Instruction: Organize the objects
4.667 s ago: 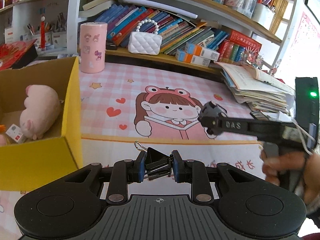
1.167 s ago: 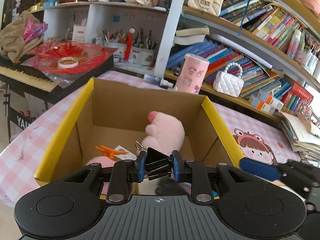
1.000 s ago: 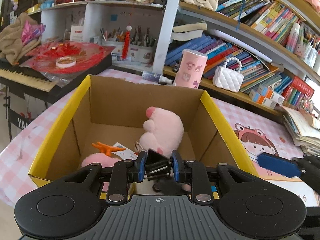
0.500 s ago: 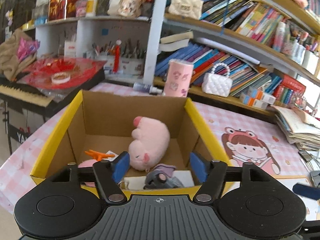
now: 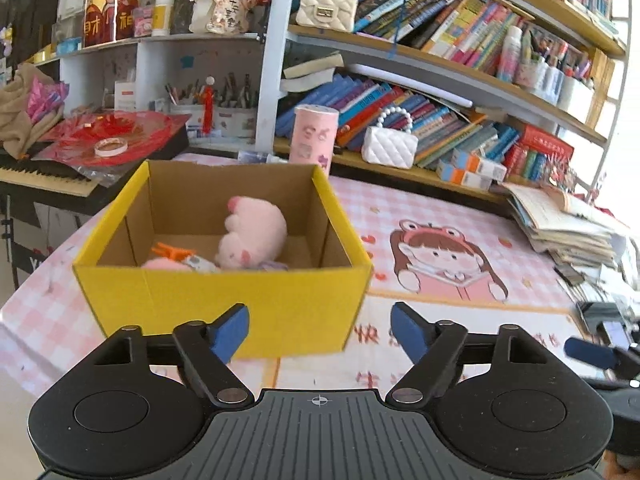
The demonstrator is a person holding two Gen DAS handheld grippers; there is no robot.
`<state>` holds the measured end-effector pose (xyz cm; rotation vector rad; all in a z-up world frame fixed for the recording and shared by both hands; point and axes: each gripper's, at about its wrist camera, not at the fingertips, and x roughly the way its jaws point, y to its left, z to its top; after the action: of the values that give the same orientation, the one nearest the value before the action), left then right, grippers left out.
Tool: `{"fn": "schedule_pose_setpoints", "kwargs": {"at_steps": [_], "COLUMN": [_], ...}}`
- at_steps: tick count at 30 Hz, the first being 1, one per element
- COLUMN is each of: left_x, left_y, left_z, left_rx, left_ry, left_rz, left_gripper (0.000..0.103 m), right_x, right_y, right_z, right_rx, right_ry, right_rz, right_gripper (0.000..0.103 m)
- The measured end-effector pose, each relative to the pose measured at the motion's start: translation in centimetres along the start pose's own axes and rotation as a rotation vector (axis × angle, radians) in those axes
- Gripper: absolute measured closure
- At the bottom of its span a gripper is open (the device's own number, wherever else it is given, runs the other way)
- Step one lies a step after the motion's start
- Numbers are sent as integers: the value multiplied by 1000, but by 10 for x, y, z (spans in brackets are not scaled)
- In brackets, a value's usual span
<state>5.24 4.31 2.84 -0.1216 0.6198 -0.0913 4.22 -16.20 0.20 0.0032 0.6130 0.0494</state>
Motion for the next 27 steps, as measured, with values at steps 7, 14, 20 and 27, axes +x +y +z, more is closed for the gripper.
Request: {"fn": "schedule_pose_setpoints", "kwargs": {"at_steps": [7, 14, 20, 27], "left_x": [-6, -15, -24, -22], "left_y": [-18, -25, -26, -25], "left_z": [-23, -36, -43, -49], "left_rx": [83, 127, 149, 145], "left_ry": [47, 71, 67, 99], "left_rz": [58, 29, 26, 88], "left_gripper": [7, 4, 1, 1], "right_x": [-17, -28, -36, -40], "right_y": [-4, -5, -4, 7], "right_z": [-15, -31, -40, -44], "right_rx": [9, 38, 58, 43], "right_ry": [-15, 12, 28, 34], "right_rz": [-100, -174, -212, -231], "right_gripper": [11, 0, 0, 0]}}
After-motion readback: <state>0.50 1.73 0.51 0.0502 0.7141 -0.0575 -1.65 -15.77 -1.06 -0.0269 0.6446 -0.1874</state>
